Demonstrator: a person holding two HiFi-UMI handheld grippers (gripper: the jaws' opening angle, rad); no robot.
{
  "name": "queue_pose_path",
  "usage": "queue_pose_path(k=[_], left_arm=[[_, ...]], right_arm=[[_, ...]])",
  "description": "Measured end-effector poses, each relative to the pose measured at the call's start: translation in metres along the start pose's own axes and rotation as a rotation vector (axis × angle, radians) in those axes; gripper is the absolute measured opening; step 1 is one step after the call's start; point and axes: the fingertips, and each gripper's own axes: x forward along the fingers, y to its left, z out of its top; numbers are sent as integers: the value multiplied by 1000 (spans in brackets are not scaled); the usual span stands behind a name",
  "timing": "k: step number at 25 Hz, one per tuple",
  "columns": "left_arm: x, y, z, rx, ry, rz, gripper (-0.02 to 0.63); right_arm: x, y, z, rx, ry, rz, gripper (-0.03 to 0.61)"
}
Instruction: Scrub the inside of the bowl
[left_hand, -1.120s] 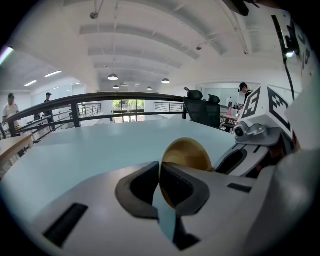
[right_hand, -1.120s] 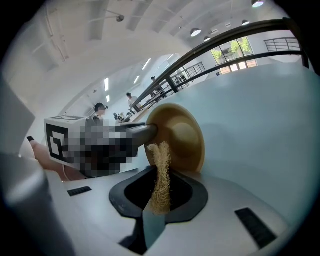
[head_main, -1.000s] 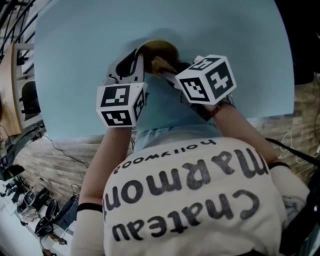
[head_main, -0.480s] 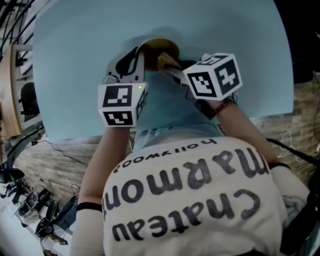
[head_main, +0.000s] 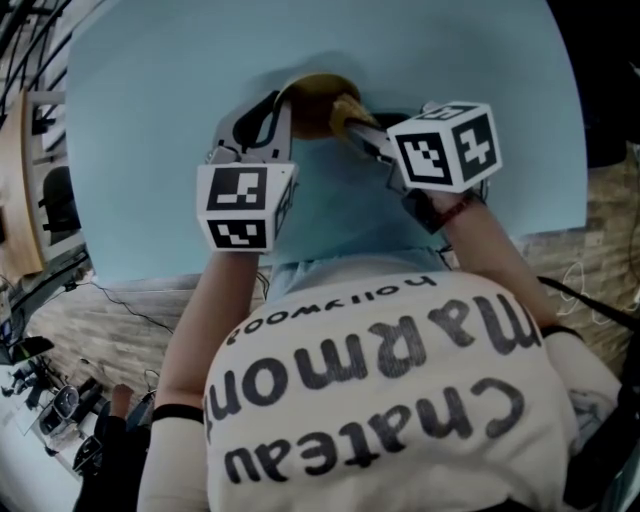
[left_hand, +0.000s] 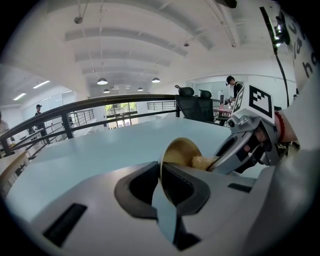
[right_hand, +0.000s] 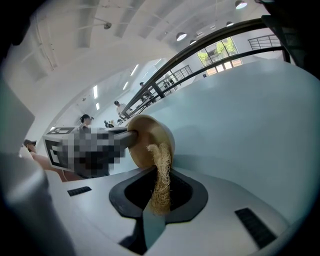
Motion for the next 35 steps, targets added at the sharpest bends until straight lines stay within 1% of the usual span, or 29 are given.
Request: queue_pose_path(k=[7,18,25,30,35], left_arm=[[1,1,3,29,3,-17,23],[4,2,5,26,15,-25,25],[6,3,4,30,23,-35,32],[6,5,4,20,18,-29,32],[6,2,7,22,7,-42,32]], right_arm=[[-5,-4,9,17,-29,-34,61],[-10,-8,22,17,-62,-46,61],[-9,-13,31,56,-106,-67,61],[-8,-10,38,53,-146,-84,61],[-5,-2,48,41,-190,-94,61]])
